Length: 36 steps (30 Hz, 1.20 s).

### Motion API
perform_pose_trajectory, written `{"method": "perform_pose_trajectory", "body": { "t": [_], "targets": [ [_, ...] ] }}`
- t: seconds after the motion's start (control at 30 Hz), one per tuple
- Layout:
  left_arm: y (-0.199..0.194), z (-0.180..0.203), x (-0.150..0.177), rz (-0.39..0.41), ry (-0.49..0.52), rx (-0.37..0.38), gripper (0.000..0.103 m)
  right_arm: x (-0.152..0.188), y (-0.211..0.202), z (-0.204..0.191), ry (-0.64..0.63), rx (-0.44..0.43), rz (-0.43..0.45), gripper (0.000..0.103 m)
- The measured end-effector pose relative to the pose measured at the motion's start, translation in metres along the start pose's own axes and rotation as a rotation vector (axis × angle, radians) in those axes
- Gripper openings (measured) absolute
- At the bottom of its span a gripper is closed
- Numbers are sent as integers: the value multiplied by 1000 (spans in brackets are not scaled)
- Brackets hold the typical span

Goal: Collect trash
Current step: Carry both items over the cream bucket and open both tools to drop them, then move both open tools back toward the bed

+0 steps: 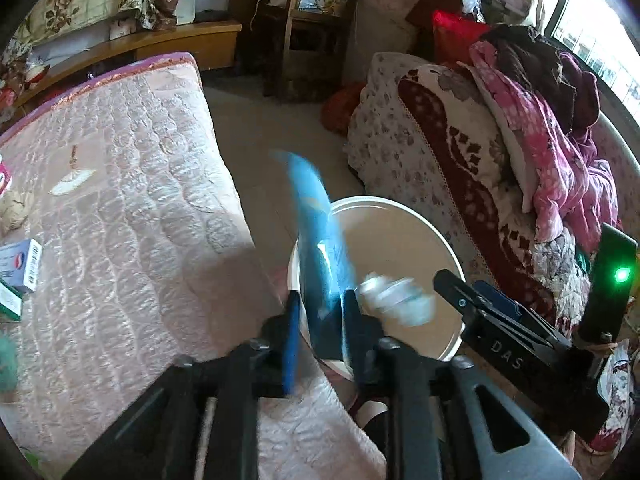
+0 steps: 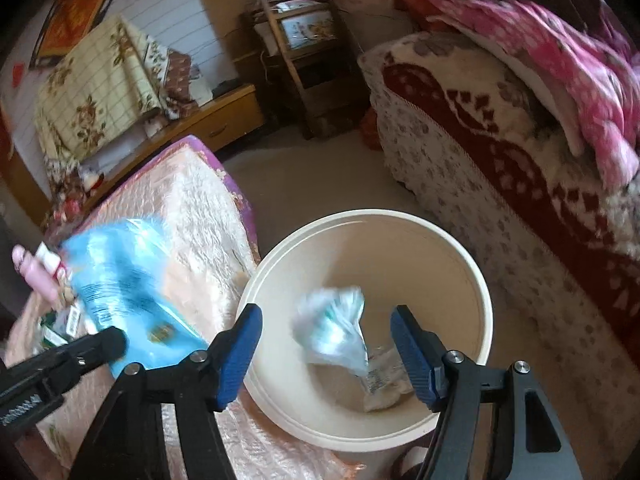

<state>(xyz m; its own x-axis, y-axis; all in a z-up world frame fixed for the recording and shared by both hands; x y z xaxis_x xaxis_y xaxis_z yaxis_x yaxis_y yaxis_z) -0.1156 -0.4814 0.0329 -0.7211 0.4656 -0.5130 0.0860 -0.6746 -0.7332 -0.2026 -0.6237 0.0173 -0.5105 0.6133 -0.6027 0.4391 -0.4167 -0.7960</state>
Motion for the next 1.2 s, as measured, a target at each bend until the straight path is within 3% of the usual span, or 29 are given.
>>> {"method": "perform_pose_trajectory", "body": {
  "t": [0.03,0.1,0.33,0.5,0.6,0.77,1.2],
  "targets": [
    [2,0,0,2,-1,-2,44,0,2,3,10,10,-5,70],
    [2,1,2,11,2,-3,54,-1,3,7,27,16,-4,70],
    [-21,-6,7,39,7,-21,55,0,-1,10,42,8,-10,70],
    [-52,-13,12,85,25,-77,56,3,-12,-1,5,10,21,70],
    [-70,-19,18,106,29,-105,61,7,-23,-11,-22,9,37,70],
    [-106,-35,32,148,30,-143,66,14,-44,-37,-84,-5,59,71],
    [-186,-108,77,155,-29,-217,69,59,-98,-125,-225,-132,49,74]
  ]
}}
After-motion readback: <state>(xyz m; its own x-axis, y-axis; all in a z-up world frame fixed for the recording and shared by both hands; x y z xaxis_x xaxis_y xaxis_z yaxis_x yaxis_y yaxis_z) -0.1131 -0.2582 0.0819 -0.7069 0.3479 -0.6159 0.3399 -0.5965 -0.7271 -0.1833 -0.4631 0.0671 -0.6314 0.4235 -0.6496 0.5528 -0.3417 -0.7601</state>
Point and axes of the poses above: each gripper's, at about its wrist camera, not at the fingertips, and y roughly the way its jaws point, z to its right, x to its underside, the point moved 4 cm from there along y, roughly the way its jaws point, and after that the axes turned 14 degrees about x, right-handed, at the moved point
